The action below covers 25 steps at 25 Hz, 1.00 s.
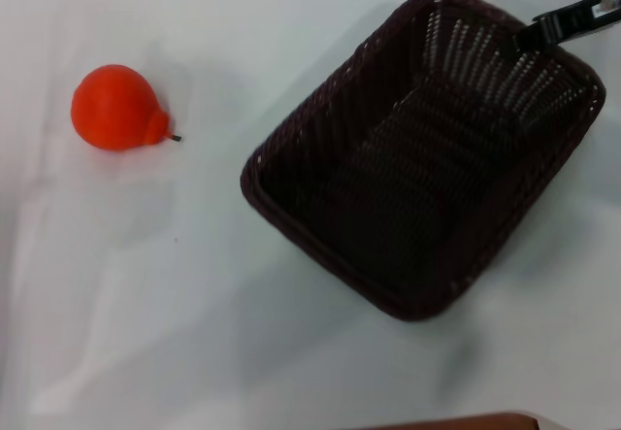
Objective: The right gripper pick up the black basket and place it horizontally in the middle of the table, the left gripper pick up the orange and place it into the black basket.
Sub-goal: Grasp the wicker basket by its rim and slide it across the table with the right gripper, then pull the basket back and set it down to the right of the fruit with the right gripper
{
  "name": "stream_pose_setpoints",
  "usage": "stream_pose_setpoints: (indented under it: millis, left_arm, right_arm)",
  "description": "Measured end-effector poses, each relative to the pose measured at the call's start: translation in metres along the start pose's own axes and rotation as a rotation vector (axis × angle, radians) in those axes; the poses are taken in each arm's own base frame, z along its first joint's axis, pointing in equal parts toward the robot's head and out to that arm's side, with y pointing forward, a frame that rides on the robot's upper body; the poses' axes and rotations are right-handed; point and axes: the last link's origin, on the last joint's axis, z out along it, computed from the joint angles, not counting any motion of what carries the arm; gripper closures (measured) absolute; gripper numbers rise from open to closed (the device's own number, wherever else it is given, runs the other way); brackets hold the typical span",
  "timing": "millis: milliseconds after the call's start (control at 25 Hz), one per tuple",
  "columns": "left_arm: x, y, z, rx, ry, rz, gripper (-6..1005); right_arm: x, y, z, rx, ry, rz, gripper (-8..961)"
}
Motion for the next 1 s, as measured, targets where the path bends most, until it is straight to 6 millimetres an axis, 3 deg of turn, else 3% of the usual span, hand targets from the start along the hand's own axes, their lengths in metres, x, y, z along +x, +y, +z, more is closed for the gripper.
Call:
stream_pose_setpoints:
  millis: [200, 600, 760, 1000]
  left_arm:
    - [0.0, -0.001, 0.0, 0.001, -0.002, 0.001, 153]
    - [0.002, -0.001, 0.005, -0.011, 0.008, 0.008, 153]
    - [0.002, 0.0, 0.009, -0.017, 0.01, 0.007, 154]
    - [0.0, 0.005, 0.016, -0.037, 0.001, 0.002, 154]
  right_arm:
    - [-0.008, 0.012, -0.015, 0.007, 0.063, 0.144, 690]
    - [-0.059, 0.041, -0.039, 0.076, 0.235, 0.514, 719]
    - [-0.077, 0.037, -0.034, 0.092, 0.278, 0.622, 722]
    - [-0.08, 0.024, -0.019, 0.138, 0.281, 0.691, 721]
